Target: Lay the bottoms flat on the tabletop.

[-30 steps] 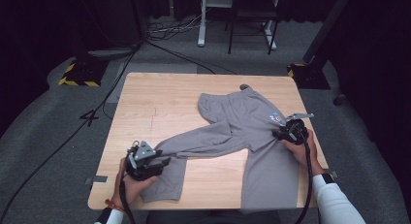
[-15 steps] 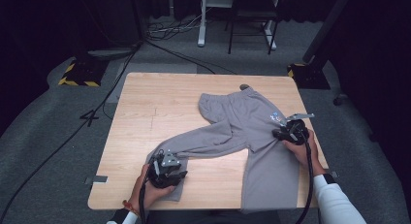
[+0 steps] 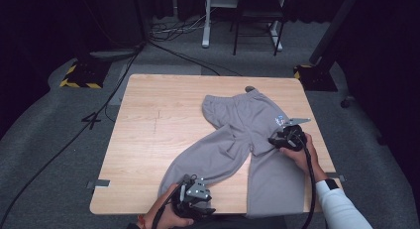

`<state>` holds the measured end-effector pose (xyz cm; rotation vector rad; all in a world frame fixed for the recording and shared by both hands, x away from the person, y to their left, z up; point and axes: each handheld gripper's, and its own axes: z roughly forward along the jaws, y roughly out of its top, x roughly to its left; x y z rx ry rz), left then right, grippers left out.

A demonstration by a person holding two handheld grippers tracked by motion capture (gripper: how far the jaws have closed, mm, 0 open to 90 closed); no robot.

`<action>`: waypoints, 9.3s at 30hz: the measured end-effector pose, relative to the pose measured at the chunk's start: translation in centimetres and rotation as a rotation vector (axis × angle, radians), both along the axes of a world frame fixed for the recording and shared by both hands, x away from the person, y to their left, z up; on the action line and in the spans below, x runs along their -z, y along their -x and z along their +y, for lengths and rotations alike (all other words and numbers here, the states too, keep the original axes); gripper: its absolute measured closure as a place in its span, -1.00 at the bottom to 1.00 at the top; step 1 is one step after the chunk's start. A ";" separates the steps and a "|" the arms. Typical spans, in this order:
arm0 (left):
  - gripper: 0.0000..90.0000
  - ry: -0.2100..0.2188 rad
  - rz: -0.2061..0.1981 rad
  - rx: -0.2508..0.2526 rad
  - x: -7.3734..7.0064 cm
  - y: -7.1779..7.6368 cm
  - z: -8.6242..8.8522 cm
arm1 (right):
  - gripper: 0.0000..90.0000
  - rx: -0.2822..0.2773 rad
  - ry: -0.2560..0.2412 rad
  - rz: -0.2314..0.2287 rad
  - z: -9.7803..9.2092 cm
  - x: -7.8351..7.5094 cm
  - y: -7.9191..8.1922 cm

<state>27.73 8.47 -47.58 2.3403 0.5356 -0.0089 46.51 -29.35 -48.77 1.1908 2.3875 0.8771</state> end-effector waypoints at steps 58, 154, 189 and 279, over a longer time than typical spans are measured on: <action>-0.47 0.019 -0.065 -0.275 2.0 -10.8 -2.5 | -0.26 -0.041 -0.021 -0.107 -2.7 -2.6 6.3; -0.59 -0.053 -0.171 -0.234 1.5 -4.1 3.8 | -0.31 -0.181 0.020 -0.028 -2.0 -2.6 12.7; -0.60 -0.096 -0.181 -0.129 0.9 -1.5 2.4 | -0.33 -0.241 0.078 0.065 -5.2 -1.0 16.6; -0.65 -0.066 -0.132 -0.658 2.8 -2.8 16.5 | -0.56 0.239 -0.074 -0.101 -13.5 1.6 13.9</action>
